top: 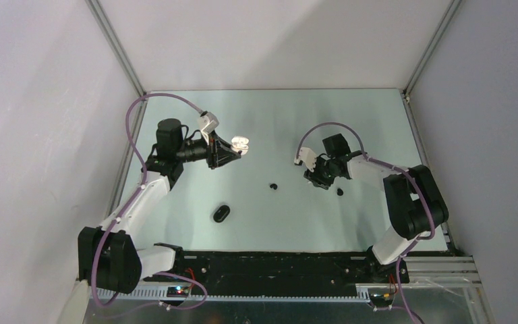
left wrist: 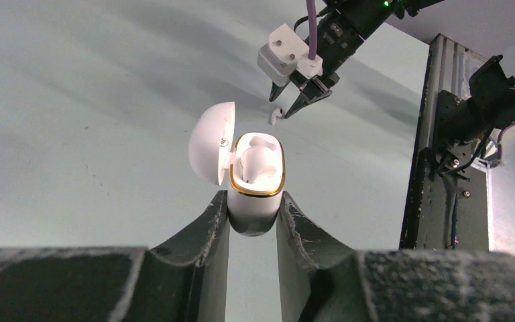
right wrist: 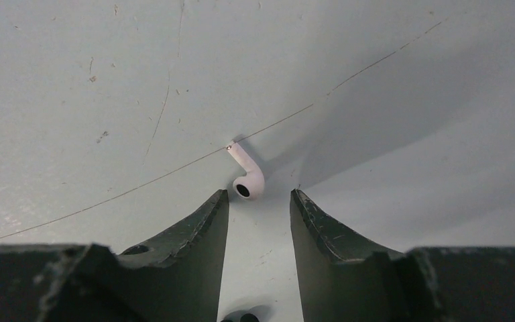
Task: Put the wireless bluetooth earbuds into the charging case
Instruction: Adjust the earbud at the center of the board.
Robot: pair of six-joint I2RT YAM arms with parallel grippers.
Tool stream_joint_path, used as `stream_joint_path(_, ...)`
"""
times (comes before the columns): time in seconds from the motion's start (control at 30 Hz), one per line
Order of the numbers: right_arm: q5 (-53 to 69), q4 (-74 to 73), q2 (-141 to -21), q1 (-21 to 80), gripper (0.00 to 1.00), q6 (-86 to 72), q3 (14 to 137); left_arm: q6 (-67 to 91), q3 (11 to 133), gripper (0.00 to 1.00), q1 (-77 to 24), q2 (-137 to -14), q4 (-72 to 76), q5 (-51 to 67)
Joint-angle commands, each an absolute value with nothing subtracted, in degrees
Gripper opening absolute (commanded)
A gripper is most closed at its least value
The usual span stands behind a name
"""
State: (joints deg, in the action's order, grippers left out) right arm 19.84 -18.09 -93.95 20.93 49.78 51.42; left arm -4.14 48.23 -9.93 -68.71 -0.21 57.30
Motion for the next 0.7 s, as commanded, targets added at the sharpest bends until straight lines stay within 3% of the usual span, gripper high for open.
stream_joint_path(0.0, 19.2, -17.6, -94.9, 21.4, 0.43, 51.2, 51.5, -5.7, 50.3, 0.00, -9.5, -68.5, 0.7, 57.6)
stream_joint_path(0.37, 19.1, -17.9, -96.3, 22.3, 0.39, 53.2, 52.2, -6.1, 49.7, 0.00, -9.5, -68.2, 0.7, 57.5)
stream_joint_path(0.57, 21.2, -20.0, -96.7, 22.5, 0.26, 55.2, 53.7, -6.3, 49.8, 0.00, -9.5, -68.4, 0.7, 57.7)
stream_joint_path(0.67, 21.3, -23.0, -95.8, 23.0, 0.11, 57.6, 54.3, -6.3, 49.8, 0.00, -9.5, -68.4, 0.7, 57.9)
